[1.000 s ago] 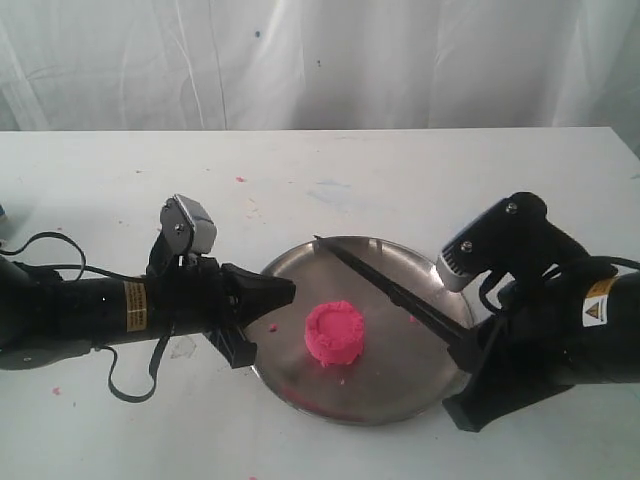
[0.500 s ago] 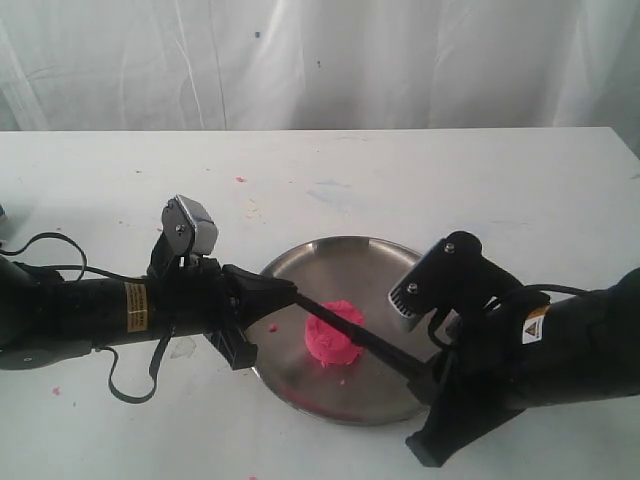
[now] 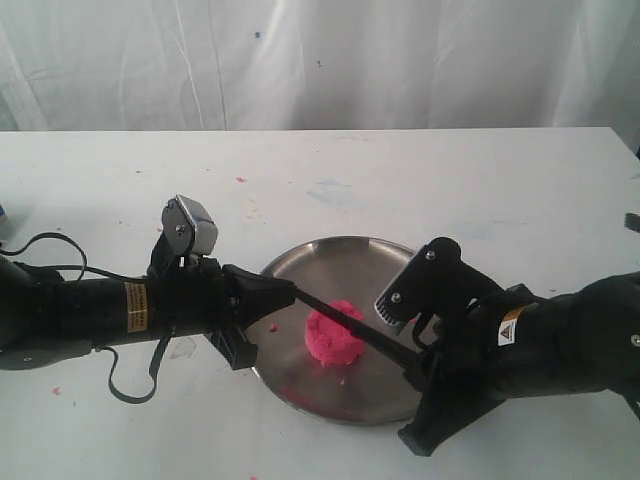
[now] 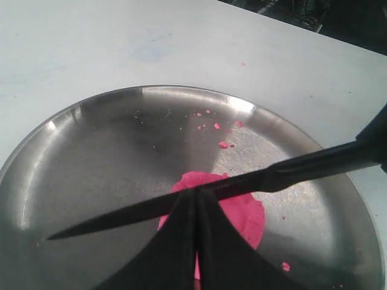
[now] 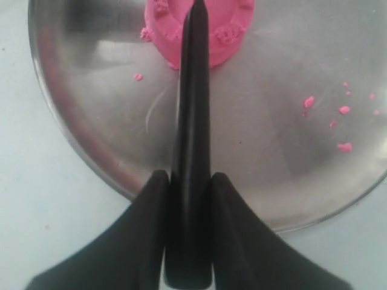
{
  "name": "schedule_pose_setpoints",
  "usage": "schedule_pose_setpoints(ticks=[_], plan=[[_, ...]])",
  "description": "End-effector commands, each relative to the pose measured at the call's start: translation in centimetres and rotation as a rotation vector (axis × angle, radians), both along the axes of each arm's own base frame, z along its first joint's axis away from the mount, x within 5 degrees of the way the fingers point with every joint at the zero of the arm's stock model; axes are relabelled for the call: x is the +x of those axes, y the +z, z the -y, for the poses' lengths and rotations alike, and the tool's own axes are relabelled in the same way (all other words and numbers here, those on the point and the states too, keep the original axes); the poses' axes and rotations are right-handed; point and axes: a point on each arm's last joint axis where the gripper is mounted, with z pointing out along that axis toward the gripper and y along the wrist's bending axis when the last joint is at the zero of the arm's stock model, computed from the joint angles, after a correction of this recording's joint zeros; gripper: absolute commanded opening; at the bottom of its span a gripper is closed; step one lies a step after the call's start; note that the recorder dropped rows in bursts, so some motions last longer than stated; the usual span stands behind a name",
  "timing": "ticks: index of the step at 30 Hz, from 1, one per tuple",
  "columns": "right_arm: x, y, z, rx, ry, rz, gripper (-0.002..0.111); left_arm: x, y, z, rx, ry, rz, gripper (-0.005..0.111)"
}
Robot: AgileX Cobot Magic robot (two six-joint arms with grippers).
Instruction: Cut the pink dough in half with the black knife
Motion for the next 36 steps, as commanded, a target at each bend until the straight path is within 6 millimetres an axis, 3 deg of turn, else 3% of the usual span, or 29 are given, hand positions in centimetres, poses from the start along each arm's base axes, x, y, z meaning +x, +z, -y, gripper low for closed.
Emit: schedule_pose_setpoints(ticks=[1,16,21,28,36], plan=[[0.1,0.2,0.0,0.012,-0.007,0.034,0.000,0.0,0.4,0.0,-0.011,0.000,0.007,0.000],[-0.2,-2.3,0.2,-0.055,-0.001,-0.068,0.000,0.3,0.5,-0.1,-0.024,0.033,0.005,0.000],[-0.1,-2.4,0.1,-0.045,-0.018,-0.066,0.000,1.1,1.1,-0.1,-0.069,0.078,-0.010,0.000],[-0.1,-2.4,0.1,-0.043,-0.023,-0.070,0.000,1.7,2.1,0.8,-0.042,-0.043,0.043,0.000],[-0.1,-2.4,0.1,-0.041,-0.027,-0.072,0.000,2.3,1.3,1.0,-0.035,-0.050,0.031,0.000]])
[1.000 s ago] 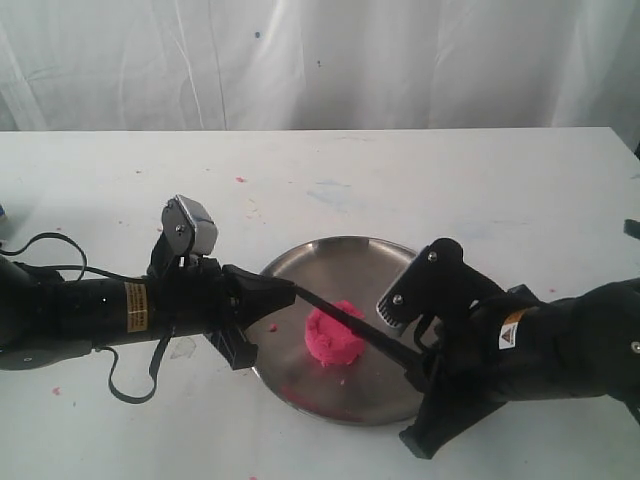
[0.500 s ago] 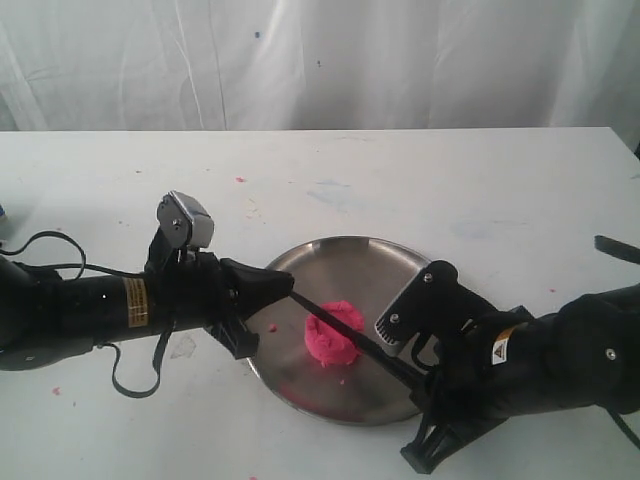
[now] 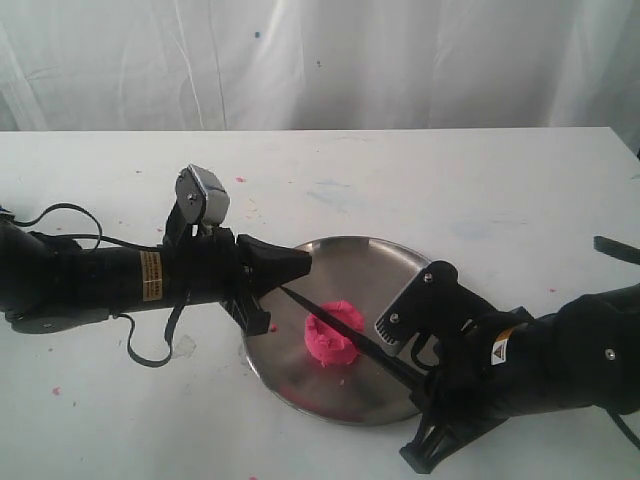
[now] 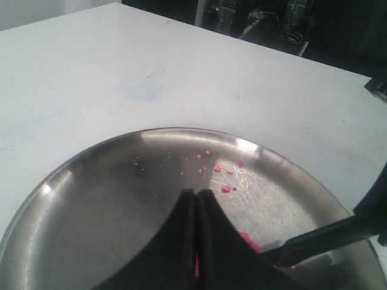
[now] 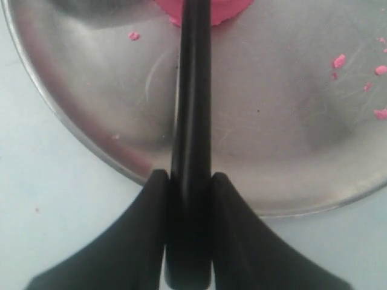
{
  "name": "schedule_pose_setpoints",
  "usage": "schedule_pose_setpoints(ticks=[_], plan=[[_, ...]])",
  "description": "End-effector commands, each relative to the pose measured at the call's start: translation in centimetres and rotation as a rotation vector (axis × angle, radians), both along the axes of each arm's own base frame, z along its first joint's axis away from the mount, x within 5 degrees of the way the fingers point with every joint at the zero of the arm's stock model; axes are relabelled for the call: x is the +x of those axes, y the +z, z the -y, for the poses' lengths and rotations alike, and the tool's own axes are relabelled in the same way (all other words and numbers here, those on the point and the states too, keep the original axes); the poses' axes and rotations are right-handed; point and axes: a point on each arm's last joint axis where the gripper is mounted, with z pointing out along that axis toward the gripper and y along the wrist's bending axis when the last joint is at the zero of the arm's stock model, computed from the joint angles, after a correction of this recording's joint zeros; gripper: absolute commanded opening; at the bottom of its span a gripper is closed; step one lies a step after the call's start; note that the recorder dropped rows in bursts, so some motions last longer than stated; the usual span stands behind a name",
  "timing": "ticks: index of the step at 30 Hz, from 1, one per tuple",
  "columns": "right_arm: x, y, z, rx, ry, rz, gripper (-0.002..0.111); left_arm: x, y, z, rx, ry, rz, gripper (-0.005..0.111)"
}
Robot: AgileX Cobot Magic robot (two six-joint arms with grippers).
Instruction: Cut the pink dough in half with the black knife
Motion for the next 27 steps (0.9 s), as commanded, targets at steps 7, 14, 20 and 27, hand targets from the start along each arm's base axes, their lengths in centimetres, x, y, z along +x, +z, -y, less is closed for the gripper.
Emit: schedule_pose_setpoints(ticks=[7,14,20,27], plan=[[-0.1,-0.1,0.1,0.004,-0.018,-0.010,0.000,0.3,-2.7,0.1,0.018,-0.005,-0.073,0.000],[-0.1,-0.1,0.1,0.004,-0.018,-0.010,0.000,1.5,-2.1,0.3,0.036,0.012,-0.019,0.000],[-0.1,-0.2,0.1,0.001,-0.017,-0.016,0.000,2.6,-1.8,0.3,0.086,0.040,-0.006,0.000],[-0.2,-0.2,0.1,0.001,-0.018,-0.021,0.000,2.6,-3.3,0.1,0.129,0.048,-0.047,0.000]])
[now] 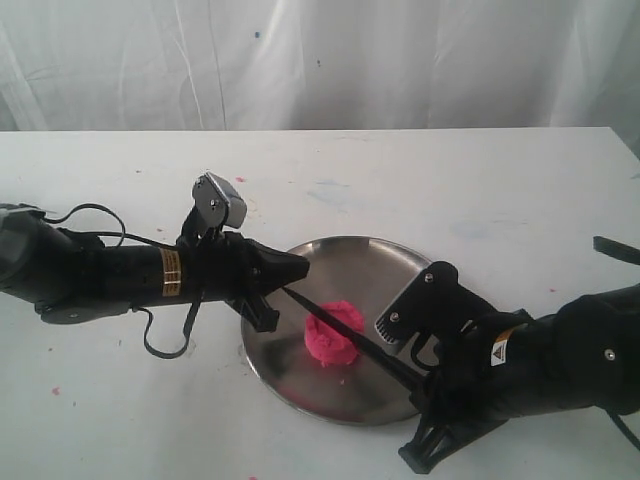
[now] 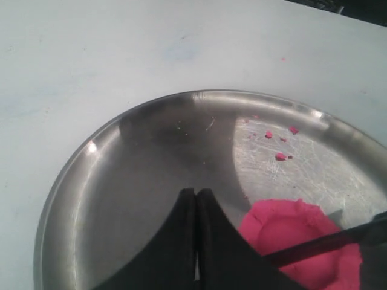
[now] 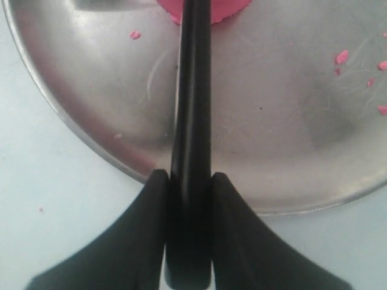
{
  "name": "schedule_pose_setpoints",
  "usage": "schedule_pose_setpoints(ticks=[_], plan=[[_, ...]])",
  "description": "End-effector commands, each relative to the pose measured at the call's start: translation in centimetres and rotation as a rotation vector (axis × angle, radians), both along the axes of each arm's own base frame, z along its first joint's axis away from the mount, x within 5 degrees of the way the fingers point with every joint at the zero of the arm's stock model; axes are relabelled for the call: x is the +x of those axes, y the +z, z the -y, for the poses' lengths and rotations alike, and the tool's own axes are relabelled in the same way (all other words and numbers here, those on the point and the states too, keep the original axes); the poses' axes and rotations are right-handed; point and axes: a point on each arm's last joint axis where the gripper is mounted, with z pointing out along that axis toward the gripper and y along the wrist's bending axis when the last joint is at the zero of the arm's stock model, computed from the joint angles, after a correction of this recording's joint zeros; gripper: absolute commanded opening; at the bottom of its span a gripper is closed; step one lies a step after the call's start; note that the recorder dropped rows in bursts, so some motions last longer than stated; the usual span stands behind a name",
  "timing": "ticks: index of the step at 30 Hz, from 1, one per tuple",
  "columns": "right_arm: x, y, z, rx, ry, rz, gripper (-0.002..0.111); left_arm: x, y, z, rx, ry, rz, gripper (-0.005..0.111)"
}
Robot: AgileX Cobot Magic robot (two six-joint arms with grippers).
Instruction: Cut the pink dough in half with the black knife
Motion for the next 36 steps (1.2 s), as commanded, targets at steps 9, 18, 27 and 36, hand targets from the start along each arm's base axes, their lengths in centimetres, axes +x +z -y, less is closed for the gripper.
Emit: schedule_pose_setpoints(ticks=[9,18,27,36], plan=[[-0.1,-0.2,0.1,-0.006,-0.001,-0.011,0.000,-0.1,-2.3,0.0,0.027,-0.009,-0.054,0.000],[-0.1,-0.2,0.1,-0.005,-0.001,-0.010,0.000,0.0,-2.6,-0.2,0.069,0.002,-0.068,0.000],[-0.1,-0.2,0.1,-0.001,-0.007,-0.013,0.000,0.0,-2.6,-0.2,0.069,0.002,-0.068,0.000],[-0.1,-0.2,0.1,0.000,-0.009,-0.014,0.000,-0.1,-2.6,-0.2,0.070,0.000,-0.068,0.000]])
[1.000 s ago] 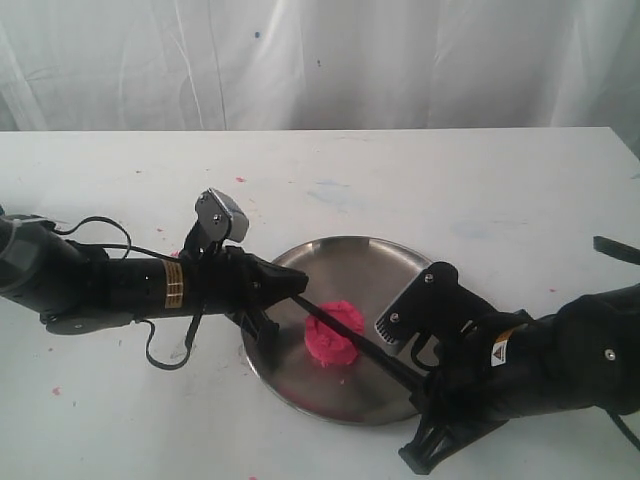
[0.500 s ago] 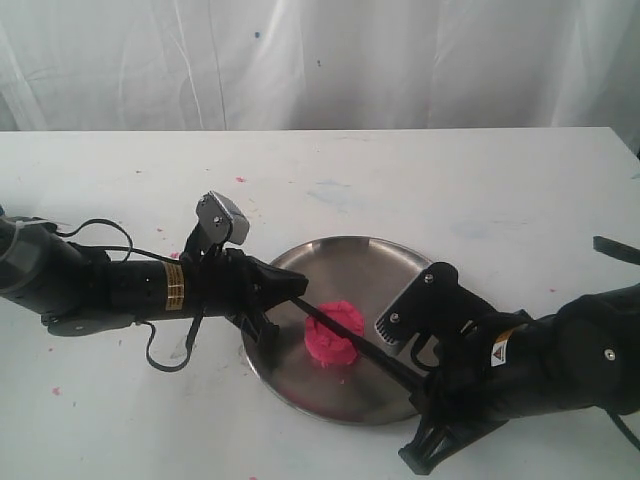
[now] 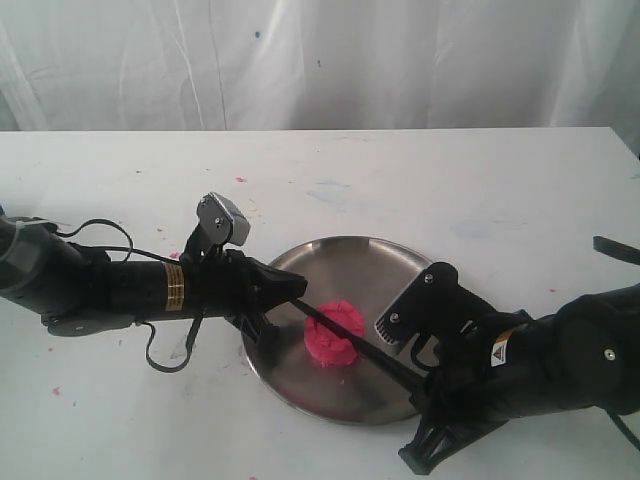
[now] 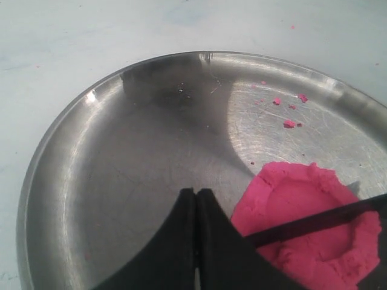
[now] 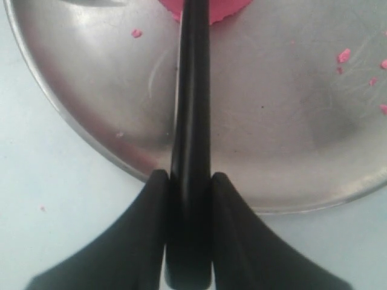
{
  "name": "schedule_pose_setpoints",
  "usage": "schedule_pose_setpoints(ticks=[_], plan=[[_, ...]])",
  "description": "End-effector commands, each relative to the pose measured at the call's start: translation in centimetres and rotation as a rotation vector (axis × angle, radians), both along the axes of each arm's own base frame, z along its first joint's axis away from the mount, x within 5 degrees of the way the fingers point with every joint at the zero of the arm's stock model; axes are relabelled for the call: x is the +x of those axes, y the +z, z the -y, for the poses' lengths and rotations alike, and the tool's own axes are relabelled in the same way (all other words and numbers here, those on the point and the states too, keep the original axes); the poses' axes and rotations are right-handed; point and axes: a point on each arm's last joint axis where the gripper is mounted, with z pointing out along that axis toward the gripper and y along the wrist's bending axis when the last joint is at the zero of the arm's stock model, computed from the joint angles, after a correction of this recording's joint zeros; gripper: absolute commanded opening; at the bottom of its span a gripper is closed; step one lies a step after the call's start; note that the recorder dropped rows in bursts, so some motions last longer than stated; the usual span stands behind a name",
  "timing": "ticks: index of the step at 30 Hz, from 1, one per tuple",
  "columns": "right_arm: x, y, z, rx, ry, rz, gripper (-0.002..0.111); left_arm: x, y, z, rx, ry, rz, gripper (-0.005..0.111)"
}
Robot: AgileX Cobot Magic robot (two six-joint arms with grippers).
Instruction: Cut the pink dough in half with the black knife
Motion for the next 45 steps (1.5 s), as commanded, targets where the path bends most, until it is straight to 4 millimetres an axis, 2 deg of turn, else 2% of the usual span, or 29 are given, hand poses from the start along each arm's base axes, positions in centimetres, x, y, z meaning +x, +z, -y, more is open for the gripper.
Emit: schedule_pose_setpoints(ticks=[1,45], plan=[[-0.09,-0.15,0.05,0.007,-0.023,-0.014,0.000,-0.06,-0.51,-0.16,0.044,-0.005,-0.013,0.000],[0.01,-0.09,0.02,0.012,-0.026,-0.002,0.000,-0.13,-1.08,-0.43,0.114,-0.004,-0.032,0.000]])
